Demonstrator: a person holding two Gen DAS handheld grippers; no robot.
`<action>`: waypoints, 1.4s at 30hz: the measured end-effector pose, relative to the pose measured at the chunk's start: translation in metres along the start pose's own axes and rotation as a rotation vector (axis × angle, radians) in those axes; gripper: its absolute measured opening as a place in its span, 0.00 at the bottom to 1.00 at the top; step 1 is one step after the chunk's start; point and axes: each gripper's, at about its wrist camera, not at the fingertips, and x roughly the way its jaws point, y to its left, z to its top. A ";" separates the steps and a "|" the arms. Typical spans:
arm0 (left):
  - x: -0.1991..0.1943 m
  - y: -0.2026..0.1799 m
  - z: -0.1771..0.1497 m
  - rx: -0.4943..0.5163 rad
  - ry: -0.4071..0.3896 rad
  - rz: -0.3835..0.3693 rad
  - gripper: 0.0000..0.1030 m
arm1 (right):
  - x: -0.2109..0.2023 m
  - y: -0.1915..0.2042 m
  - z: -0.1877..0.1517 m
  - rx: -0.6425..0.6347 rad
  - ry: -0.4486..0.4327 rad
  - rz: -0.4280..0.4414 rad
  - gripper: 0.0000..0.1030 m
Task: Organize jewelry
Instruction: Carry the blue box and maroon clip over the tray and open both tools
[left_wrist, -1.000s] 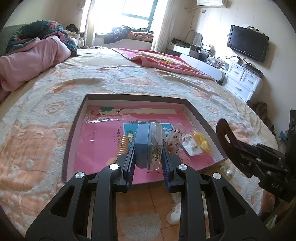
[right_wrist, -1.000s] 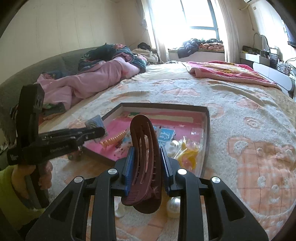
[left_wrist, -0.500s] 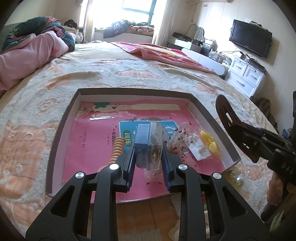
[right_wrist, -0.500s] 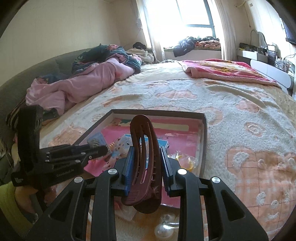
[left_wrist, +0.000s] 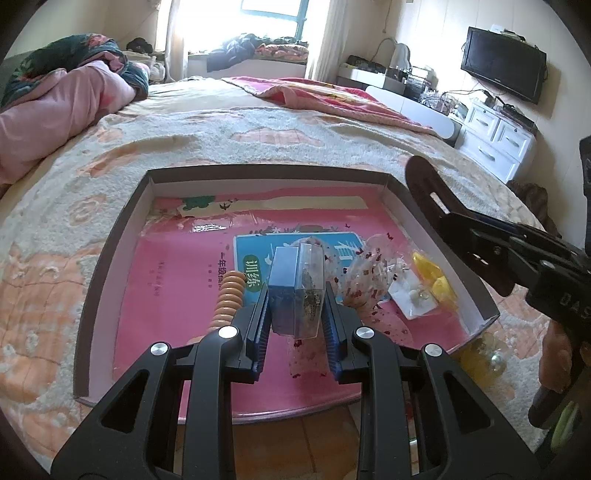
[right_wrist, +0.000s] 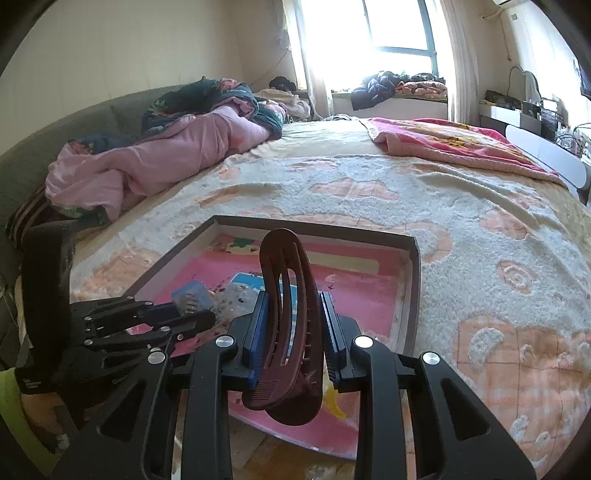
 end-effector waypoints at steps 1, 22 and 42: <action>0.001 0.000 0.000 0.000 0.002 0.001 0.18 | 0.003 0.000 0.000 -0.003 0.005 -0.004 0.25; 0.017 0.010 -0.001 -0.062 0.049 0.026 0.18 | 0.046 0.001 -0.009 0.019 0.145 -0.009 0.25; 0.010 0.017 -0.005 -0.088 0.046 0.016 0.22 | 0.039 -0.001 -0.018 0.055 0.168 0.018 0.33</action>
